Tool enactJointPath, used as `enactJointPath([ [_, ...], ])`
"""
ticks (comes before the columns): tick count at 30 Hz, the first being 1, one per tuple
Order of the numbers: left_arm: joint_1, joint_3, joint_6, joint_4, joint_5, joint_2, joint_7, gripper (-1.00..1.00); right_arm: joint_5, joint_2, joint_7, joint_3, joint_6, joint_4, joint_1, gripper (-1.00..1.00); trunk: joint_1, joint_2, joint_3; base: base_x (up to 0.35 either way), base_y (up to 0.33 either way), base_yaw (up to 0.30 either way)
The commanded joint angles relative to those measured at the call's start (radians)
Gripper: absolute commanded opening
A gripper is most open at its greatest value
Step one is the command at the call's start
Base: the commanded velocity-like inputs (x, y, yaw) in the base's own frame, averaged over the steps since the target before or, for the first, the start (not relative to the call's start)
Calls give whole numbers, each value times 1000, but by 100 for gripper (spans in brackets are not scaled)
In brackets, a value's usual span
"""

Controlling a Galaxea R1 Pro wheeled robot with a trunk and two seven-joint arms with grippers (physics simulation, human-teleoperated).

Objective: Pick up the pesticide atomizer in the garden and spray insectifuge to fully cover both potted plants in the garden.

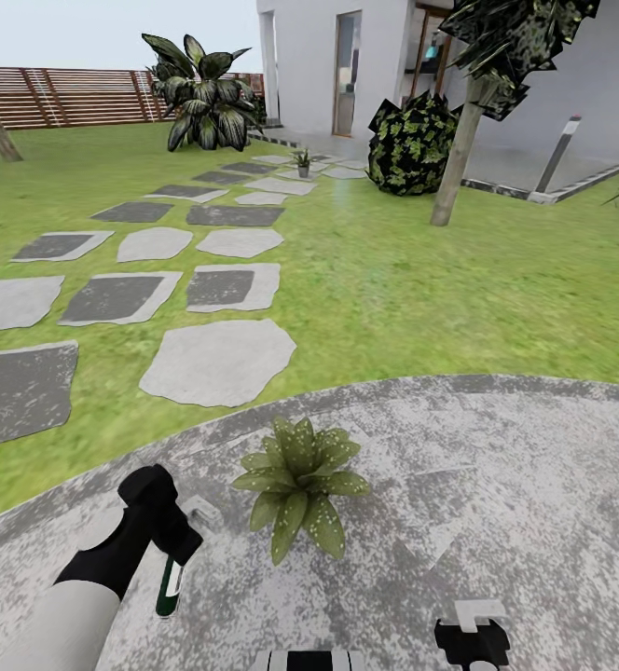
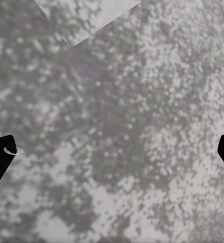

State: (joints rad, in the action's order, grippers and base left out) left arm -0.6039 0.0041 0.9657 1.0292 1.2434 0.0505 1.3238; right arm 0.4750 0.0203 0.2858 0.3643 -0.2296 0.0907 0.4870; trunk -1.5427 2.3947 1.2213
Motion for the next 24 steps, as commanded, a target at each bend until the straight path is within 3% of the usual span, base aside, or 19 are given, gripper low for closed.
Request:
enactJointPath([
  [1, 0, 5, 9, 0, 0, -2, -24, -100, 10, 0, 3, 8, -5, -2, 1, 100, 0, 0, 1, 0, 0, 0],
  [3, 0, 5, 9, -2, -36, -3, -42, -100, 10, 1, 3, 8, -4, -2, 1, 100, 0, 0, 1, 0, 0, 0],
  [6, 1, 3, -6, -15, -131, -2, -75, -100, 9, 0, 3, 8, -5, -2, 1, 100, 0, 0, 1, 0, 0, 0],
  [9, 15, 0, -15, -29, -193, -12, -93, -100, 8, 0, 3, 8, -5, -1, 1, 100, 0, 0, 1, 0, 0, 0],
  [17, 22, -3, -27, -84, -211, -32, -219, -100, 8, -2, 1, 8, -5, 0, 1, 100, 0, 0, 1, 0, 0, -146],
  [24, 23, -2, -75, -92, -211, -30, -235, -100, 8, -2, 2, 8, -5, 0, 1, 100, 0, 0, 1, 0, 0, -129],
])
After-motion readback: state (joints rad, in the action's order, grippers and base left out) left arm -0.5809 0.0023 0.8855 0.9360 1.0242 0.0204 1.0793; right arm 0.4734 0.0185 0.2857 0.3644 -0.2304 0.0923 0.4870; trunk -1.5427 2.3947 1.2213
